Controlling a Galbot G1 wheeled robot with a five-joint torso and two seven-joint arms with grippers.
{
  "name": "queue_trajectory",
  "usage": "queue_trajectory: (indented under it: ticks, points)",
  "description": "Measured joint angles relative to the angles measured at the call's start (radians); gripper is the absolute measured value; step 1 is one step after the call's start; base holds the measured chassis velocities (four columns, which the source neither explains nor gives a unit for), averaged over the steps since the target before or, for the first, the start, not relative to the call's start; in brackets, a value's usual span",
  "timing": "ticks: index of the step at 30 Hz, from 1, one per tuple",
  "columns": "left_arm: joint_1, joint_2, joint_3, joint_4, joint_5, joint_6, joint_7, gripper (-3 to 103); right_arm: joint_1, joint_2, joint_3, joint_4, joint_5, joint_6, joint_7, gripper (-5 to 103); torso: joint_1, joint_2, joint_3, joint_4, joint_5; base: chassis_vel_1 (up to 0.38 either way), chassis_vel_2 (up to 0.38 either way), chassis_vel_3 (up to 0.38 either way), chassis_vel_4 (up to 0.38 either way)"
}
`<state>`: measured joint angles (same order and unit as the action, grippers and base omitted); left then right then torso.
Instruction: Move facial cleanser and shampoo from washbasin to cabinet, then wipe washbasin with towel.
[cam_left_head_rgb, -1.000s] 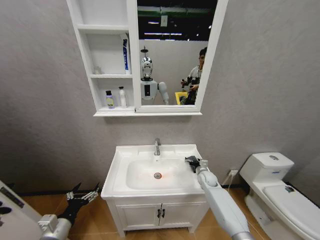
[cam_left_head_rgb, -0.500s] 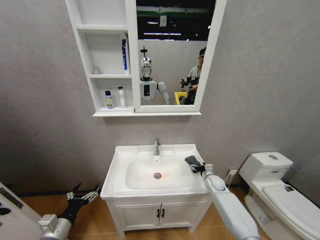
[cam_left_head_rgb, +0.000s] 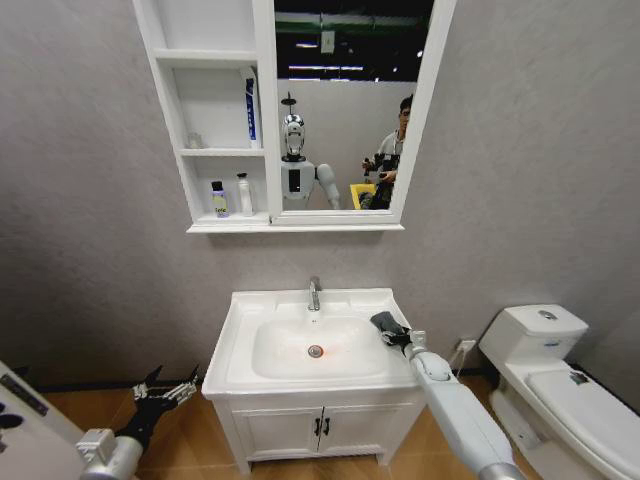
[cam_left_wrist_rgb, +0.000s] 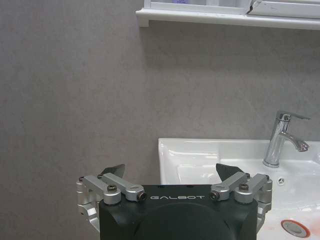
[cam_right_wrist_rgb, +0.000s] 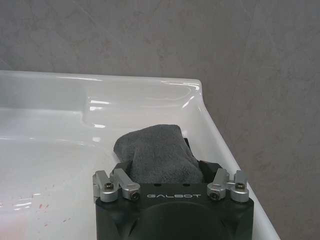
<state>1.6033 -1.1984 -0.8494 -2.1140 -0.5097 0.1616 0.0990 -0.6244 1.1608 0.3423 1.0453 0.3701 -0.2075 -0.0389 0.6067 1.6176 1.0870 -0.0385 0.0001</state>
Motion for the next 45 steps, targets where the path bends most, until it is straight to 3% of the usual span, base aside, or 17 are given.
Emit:
queue_trajectory:
  ticks: [5,7,13,22,28,31,35,45]
  points:
    - [0.000,0.000,0.000,0.000,0.000,0.000,0.000,100,-0.004,0.005,-0.001,0.018,-0.002,-0.006,0.000,57,0.000,0.000,0.000,0.0000,0.0000,0.000,0.000,0.000,0.000]
    - [0.000,0.000,0.000,0.000,0.000,0.000,0.000,100,-0.006,0.006,-0.001,0.024,-0.003,-0.010,0.001,57,0.000,0.000,0.000,0.0001,0.0000,0.000,0.000,0.000,0.000]
    - [0.000,0.000,0.000,0.000,0.000,0.000,0.000,100,-0.006,0.002,-0.002,0.022,-0.009,-0.016,0.003,30,0.000,0.000,0.000,0.0001,-0.0002,0.000,0.000,0.000,0.000]
    - [0.000,0.000,0.000,0.000,0.000,0.000,0.000,100,-0.011,-0.001,-0.004,0.015,-0.006,-0.009,0.016,2,0.000,0.000,0.000,0.0002,-0.0001,0.000,0.000,0.000,0.000]
    - [0.000,0.000,0.000,0.000,0.000,0.000,0.000,100,-0.046,-0.008,-0.001,0.095,0.032,-0.007,0.022,2,0.000,0.000,0.000,-0.0001,0.0002,0.000,0.000,0.000,0.000]
    - [0.000,0.000,0.000,0.000,0.000,0.000,0.000,100,-0.085,0.002,-0.022,0.247,0.114,-0.071,0.061,2,0.000,0.000,0.000,-0.0003,-0.0003,0.000,0.000,0.000,0.000]
    - [0.000,0.000,0.000,0.000,0.000,0.000,0.000,100,-0.088,0.033,-0.083,0.325,0.159,-0.131,0.106,2,0.000,0.000,0.000,0.0002,-0.0003,0.000,0.000,0.000,0.000]
    - [0.000,0.000,0.000,0.000,0.000,0.000,0.000,100,-0.007,0.102,-0.163,0.102,0.121,-0.143,0.134,2,0.000,0.000,0.000,0.0001,-0.0001,0.000,0.000,0.000,0.000]
